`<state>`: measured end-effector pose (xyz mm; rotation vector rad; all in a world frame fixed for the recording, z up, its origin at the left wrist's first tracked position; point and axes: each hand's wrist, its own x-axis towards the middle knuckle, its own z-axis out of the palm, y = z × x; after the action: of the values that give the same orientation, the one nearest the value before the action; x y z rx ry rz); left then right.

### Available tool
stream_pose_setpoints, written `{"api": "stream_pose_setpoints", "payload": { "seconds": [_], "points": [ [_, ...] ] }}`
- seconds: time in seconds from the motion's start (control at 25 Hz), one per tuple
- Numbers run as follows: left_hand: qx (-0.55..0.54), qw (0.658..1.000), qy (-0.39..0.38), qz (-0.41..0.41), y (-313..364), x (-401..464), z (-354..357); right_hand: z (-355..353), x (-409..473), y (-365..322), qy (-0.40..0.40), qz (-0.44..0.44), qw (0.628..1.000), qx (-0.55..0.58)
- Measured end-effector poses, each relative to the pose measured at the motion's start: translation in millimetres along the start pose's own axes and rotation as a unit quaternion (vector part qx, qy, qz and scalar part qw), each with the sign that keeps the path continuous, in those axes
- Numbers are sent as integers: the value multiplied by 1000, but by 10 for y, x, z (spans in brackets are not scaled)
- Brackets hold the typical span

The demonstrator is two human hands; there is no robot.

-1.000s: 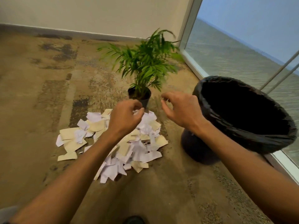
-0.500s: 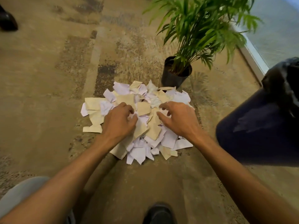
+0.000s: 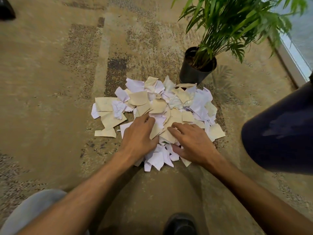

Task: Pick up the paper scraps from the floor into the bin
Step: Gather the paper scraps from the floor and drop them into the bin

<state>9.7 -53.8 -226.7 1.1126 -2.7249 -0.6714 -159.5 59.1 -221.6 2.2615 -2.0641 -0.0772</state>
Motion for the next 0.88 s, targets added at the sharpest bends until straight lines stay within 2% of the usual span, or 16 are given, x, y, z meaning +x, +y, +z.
{"api": "stream_pose_setpoints", "payload": {
  "seconds": [0.12, 0.24, 0.36, 0.44, 0.52, 0.6, 0.68, 0.76, 0.88],
  "points": [
    [-15, 999, 30, 0, -3, 10, -48, -71, 2, 21, 67, 9, 997, 45],
    [-2, 997, 71, -10, -3, 15, -98, -224, 11, 33, 95, 37, 990, 98],
    [-16, 994, 107, -7, -37, 41, -147, -407, 75, 107, 120, 182, 946, 241],
    [-18, 993, 120, -5, -67, 64, -175, -471, 163, 231, 139, 244, 920, 275],
    [-7, 993, 119, -12, -94, 69, -195, -503, 275, 339, 118, 241, 939, 213],
    [-3, 993, 117, -15, -104, 64, -197, -502, 393, 351, 37, 205, 974, 89],
    [-14, 995, 102, -19, -90, 62, -174, -479, 474, 271, -50, 159, 986, -6],
    [-34, 996, 73, -36, -56, 68, -122, -467, 491, 182, -99, 137, 985, -34],
    [-15, 997, 53, -58, -35, 78, -9, -450, 460, 118, -105, 152, 983, -4]
  ]
}}
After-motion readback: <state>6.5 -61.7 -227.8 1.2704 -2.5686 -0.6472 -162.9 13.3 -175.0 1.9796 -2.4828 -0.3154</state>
